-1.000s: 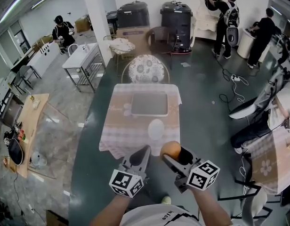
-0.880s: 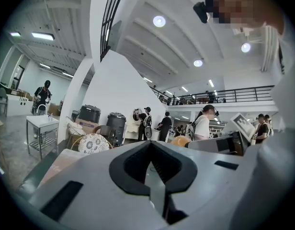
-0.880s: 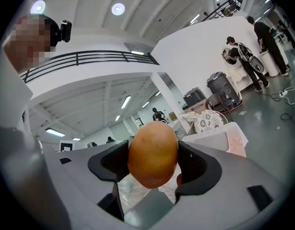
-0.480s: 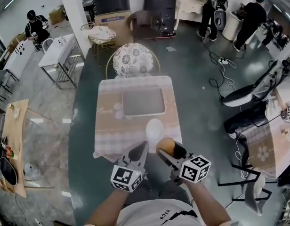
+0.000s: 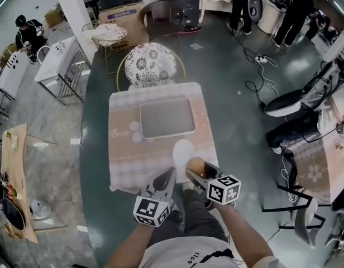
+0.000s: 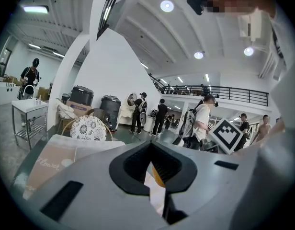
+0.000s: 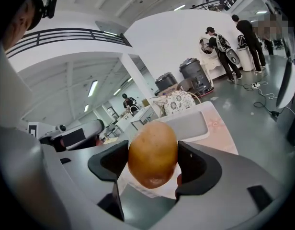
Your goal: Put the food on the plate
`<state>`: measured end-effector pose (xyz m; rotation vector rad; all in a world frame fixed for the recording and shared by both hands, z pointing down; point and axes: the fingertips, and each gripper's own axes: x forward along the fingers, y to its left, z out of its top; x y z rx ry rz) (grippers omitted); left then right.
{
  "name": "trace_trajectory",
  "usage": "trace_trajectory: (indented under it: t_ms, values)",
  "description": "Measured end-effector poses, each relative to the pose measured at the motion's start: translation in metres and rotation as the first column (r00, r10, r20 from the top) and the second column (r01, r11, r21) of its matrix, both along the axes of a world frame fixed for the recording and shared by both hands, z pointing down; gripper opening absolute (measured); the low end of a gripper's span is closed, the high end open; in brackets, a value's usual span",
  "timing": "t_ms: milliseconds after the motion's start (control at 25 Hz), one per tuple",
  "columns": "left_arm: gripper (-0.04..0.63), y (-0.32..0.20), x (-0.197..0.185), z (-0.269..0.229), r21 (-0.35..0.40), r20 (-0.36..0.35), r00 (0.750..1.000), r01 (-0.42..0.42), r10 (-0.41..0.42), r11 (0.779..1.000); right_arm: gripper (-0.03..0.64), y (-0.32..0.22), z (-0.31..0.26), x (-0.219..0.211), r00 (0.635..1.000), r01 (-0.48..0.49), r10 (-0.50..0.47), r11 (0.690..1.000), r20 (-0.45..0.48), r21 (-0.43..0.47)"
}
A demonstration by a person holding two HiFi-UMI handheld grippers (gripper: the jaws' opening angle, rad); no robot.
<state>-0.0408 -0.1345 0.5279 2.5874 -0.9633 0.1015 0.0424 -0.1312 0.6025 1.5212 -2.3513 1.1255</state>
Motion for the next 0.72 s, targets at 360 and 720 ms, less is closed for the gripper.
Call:
trace_trajectory:
  t_ms: [360,720]
  values:
    - [0.006,-0.040,0.008,0.037,-0.047,0.025,1.000,0.012,-0.011,0.999,0.295,-0.037,0.076,-0.001,0.999,0.017,-0.023,0.992,-0.044,-0.129]
    - [0.006,-0.064,0.002,0.082,-0.106,0.042,0.999,0.028,-0.024,0.994,0.295,-0.062,0.163,0.004,0.988,0.020,-0.060,0.963,-0.143,-0.267]
